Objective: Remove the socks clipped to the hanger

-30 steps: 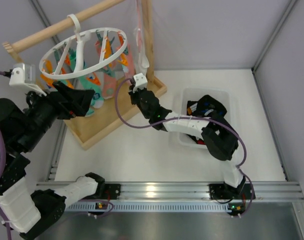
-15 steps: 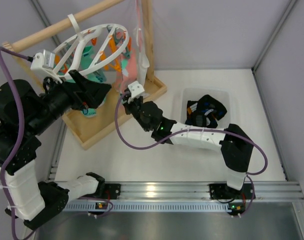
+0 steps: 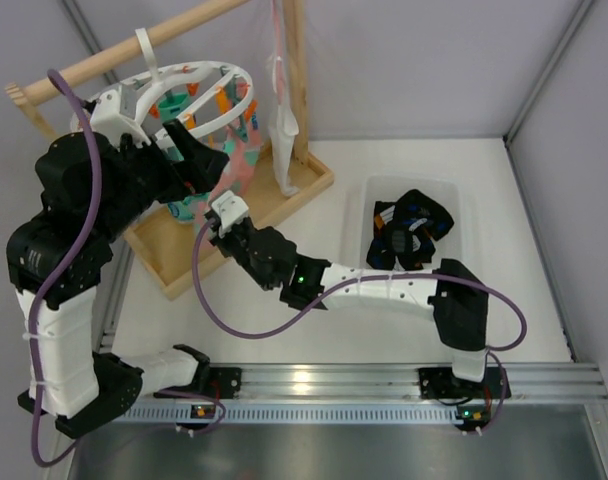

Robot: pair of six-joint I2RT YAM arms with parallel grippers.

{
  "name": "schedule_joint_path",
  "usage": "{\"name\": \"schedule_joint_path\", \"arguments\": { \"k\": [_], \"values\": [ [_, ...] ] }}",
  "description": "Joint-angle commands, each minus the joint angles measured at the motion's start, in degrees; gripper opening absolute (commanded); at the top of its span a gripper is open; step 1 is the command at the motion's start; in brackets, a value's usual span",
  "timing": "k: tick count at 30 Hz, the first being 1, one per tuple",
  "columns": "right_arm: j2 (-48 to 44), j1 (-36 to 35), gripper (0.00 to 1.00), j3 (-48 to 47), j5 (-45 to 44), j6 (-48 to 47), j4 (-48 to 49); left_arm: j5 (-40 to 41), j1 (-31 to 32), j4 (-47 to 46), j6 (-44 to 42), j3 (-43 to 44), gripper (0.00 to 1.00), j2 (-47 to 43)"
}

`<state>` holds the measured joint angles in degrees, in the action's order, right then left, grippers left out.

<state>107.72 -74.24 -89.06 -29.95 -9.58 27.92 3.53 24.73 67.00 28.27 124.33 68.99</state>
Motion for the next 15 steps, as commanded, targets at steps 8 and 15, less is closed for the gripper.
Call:
{"name": "schedule_joint_path", "arguments": {
  "k": [8, 15],
  "values": [
    [2.7, -4.4, 0.00, -6.1, 2.6, -6.2, -3.0, 11.4, 0.0, -1.9, 0.5, -2.0, 0.98, -0.5],
    [3.2, -6.6, 0.00, -7.0, 2.3, -5.8, -4.4, 9.3, 0.1, -2.1, 0.0, -8.1, 0.98, -3.2]
  ]
}}
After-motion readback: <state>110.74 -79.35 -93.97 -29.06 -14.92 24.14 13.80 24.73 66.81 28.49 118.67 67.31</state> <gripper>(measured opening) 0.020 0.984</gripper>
